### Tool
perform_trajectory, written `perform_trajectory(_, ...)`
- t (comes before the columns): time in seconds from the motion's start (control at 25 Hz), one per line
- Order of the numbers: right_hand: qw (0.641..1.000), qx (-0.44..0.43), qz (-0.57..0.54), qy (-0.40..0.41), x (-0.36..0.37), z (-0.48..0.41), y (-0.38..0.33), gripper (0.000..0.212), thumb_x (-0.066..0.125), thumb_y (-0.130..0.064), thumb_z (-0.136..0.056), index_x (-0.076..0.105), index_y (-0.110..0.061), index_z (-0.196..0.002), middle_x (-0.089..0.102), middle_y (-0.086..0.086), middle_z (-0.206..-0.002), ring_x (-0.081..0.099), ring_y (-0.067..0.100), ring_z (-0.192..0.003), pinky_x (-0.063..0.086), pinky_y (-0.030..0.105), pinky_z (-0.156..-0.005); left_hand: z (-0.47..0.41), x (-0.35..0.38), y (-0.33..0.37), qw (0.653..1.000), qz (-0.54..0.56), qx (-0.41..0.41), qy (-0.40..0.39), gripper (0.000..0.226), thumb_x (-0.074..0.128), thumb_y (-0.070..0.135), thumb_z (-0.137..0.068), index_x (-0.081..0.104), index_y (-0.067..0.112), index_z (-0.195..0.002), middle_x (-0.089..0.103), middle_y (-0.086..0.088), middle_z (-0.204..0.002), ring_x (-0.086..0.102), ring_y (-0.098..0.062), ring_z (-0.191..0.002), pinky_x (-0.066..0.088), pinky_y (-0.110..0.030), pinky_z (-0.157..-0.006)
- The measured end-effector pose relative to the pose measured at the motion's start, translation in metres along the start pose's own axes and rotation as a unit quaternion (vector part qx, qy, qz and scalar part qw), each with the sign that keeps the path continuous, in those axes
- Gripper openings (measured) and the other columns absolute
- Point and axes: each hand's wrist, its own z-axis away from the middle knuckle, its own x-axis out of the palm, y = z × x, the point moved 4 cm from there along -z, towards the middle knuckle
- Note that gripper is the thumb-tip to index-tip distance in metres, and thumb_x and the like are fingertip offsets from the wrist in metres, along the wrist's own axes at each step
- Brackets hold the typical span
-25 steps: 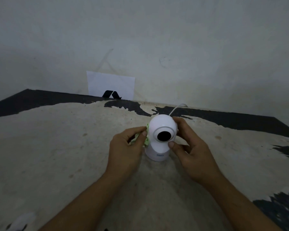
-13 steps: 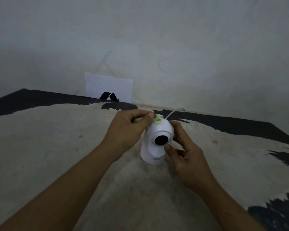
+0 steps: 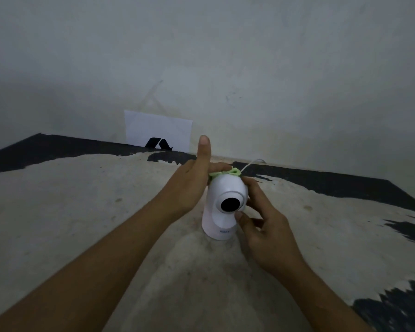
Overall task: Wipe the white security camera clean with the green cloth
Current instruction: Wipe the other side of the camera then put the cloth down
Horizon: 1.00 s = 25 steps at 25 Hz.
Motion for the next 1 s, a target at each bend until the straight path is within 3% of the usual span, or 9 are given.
perform_trajectory(0.16, 1.000, -0.002, -0.015, 0.004, 0.001, 0.000, -0.001, 0.065, 0.057, -0.014, -0.093, 0.022, -0.049, -0.135, 0.046, -0.017, -0.137, 0.047, 0.002, -0.117, 0.040, 0.006, -0.079, 0.003, 0.005, 0.005, 1.000, 0.011, 0.006, -0.023, 0.092, 0.000, 0.087, -0.062, 0.074, 0.040, -0.090, 0.066, 0.007, -0.121, 0.053, -0.010, -0.116, 0.028, -0.043, -0.113)
perform_trajectory(0.28, 1.000, -0.006, -0.019, 0.003, 0.002, 0.000, 0.001, 0.064, 0.056, -0.012, -0.093, 0.027, -0.042, -0.142, 0.045, -0.015, -0.143, 0.047, -0.002, -0.119, 0.044, 0.002, -0.074, 0.005, 0.002, 0.000, 0.997, 0.059, -0.046, 0.000, 0.091, 0.001, 0.089, -0.056, 0.075, 0.042, -0.081, 0.067, 0.002, -0.119, 0.055, -0.014, -0.113, 0.028, -0.046, -0.113)
perform_trajectory(0.44, 1.000, -0.018, -0.012, 0.007, 0.002, 0.000, 0.003, 0.065, 0.056, -0.011, -0.092, 0.028, -0.042, -0.142, 0.048, -0.011, -0.140, 0.048, -0.001, -0.117, 0.044, 0.003, -0.075, 0.022, 0.006, -0.019, 0.992, 0.117, -0.051, 0.018, 0.096, 0.009, 0.099, -0.043, 0.070, 0.045, -0.093, 0.058, -0.003, -0.133, 0.050, -0.016, -0.124, 0.027, -0.047, -0.114)
perform_trajectory(0.6, 1.000, -0.005, 0.005, -0.004, 0.006, -0.001, 0.009, 0.065, 0.056, -0.034, -0.091, 0.019, -0.049, -0.143, 0.054, -0.001, -0.130, 0.058, 0.021, -0.105, 0.053, 0.026, -0.081, 0.046, 0.011, -0.035, 0.992, 0.102, -0.064, 0.026, 0.107, 0.011, 0.100, -0.040, 0.053, 0.045, -0.120, 0.046, 0.002, -0.144, 0.041, -0.011, -0.131, 0.022, -0.042, -0.117)
perform_trajectory(0.68, 1.000, 0.004, 0.002, -0.004, 0.007, -0.002, 0.008, 0.064, 0.055, -0.039, -0.090, 0.019, -0.051, -0.141, 0.049, -0.008, -0.135, 0.057, 0.012, -0.103, 0.050, 0.021, -0.078, 0.062, 0.013, -0.033, 0.994, 0.097, -0.049, 0.015, 0.099, 0.008, 0.096, -0.047, 0.047, 0.047, -0.124, 0.044, 0.013, -0.143, 0.040, 0.002, -0.128, 0.023, -0.028, -0.116)
perform_trajectory(0.8, 1.000, 0.011, 0.014, 0.022, 0.007, -0.003, 0.005, 0.065, 0.059, -0.036, -0.089, 0.023, -0.044, -0.142, 0.050, -0.011, -0.137, 0.050, -0.005, -0.100, 0.045, 0.009, -0.069, 0.072, 0.026, -0.024, 0.999, 0.038, -0.023, 0.004, 0.049, 0.005, 0.065, -0.073, 0.026, 0.058, -0.116, 0.037, 0.050, -0.112, 0.038, 0.035, -0.091, 0.025, 0.010, -0.081)
perform_trajectory(0.84, 0.999, 0.015, 0.012, 0.032, 0.007, -0.004, 0.005, 0.065, 0.061, -0.033, -0.088, 0.026, -0.042, -0.143, 0.051, -0.011, -0.137, 0.049, -0.010, -0.098, 0.045, 0.006, -0.065, 0.063, 0.026, -0.032, 0.998, 0.059, -0.030, 0.006, 0.042, 0.007, 0.056, -0.080, 0.020, 0.056, -0.119, 0.039, 0.048, -0.114, 0.041, 0.029, -0.096, 0.027, 0.008, -0.083)
perform_trajectory(0.92, 0.999, 0.019, -0.009, 0.041, 0.006, -0.005, 0.006, 0.064, 0.064, -0.029, -0.087, 0.032, -0.044, -0.140, 0.052, -0.011, -0.137, 0.048, -0.016, -0.096, 0.045, 0.001, -0.065, 0.069, 0.024, -0.072, 0.996, 0.087, -0.019, 0.017, 0.043, 0.017, 0.040, -0.096, 0.008, 0.038, -0.138, 0.036, 0.011, -0.145, 0.036, -0.004, -0.130, 0.027, -0.014, -0.106)
perform_trajectory(1.0, 0.999, 0.009, -0.016, 0.040, 0.004, -0.004, 0.004, 0.064, 0.065, -0.026, -0.087, 0.031, -0.052, -0.134, 0.053, -0.010, -0.135, 0.051, -0.015, -0.095, 0.045, 0.001, -0.067, 0.073, 0.022, -0.082, 0.997, -0.070, 0.036, 0.001, 0.052, 0.024, 0.041, -0.098, -0.003, 0.031, -0.142, 0.019, 0.002, -0.155, 0.021, -0.015, -0.141, 0.021, -0.027, -0.113)
